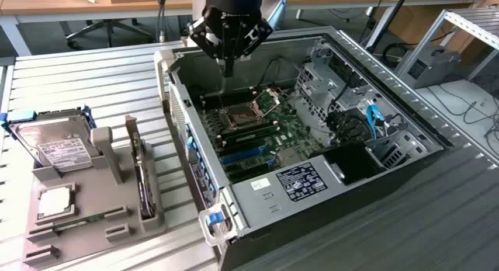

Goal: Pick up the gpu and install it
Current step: 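Reach for the gpu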

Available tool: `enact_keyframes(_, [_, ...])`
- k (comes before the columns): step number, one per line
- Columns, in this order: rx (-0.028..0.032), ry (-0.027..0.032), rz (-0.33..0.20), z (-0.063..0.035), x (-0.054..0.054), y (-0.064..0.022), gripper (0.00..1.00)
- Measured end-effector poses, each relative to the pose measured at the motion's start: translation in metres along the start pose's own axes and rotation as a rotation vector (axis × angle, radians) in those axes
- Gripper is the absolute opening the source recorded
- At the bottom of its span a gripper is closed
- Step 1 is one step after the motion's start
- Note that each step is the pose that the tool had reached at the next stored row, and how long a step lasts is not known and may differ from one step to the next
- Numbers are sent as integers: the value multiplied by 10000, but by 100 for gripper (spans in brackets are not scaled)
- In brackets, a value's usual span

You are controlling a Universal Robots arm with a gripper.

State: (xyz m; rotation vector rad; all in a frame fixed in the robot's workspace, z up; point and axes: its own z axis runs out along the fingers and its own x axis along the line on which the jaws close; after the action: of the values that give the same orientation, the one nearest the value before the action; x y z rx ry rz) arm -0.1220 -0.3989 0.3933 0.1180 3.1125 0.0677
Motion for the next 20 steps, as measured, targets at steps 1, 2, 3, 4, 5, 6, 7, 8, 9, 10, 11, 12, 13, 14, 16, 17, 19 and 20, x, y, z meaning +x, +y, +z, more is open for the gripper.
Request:
enact_keyframes(1, [1, 0, 0, -1, 3, 0, 11])
enact_keyframes(2, [0, 0, 0, 0, 9, -1, 11])
enact_keyframes(3, [1, 0, 1, -1, 14, -1, 11])
enact_keyframes(4, [0, 0, -1, 0, 19, -1, 11])
enact_keyframes(5, [0, 0, 0, -1, 22, -2, 11])
enact_keyframes(6, [0, 0, 0, -1, 24, -2, 11])
enact_keyframes(7, [0, 0, 0, -1, 27, -2, 11])
enact_keyframes(8, [0, 0, 1, -1, 31, -2, 11])
enact_keyframes(9, [0, 0, 0, -1, 34, -3, 11])
enact_keyframes(10, [0, 0, 0, -1, 38, -3, 11])
enact_keyframes(11, [0, 0, 0, -1, 42, -3, 11])
enact_keyframes(12, [0, 0, 0, -1, 44, -3, 11])
enact_keyframes(13, [0, 0, 0, -1, 47, -3, 11])
enact_keyframes(14, [0, 0, -1, -1, 48, -4, 11])
enact_keyframes(16, [1, 0, 0, -2, 50, -4, 11])
enact_keyframes(17, [0, 0, 0, -2, 50, -4, 11])
enact_keyframes(19, [0, 0, 0, -2, 54, -4, 11])
enact_keyframes(20, [0, 0, 0, -2, 55, -4, 11])
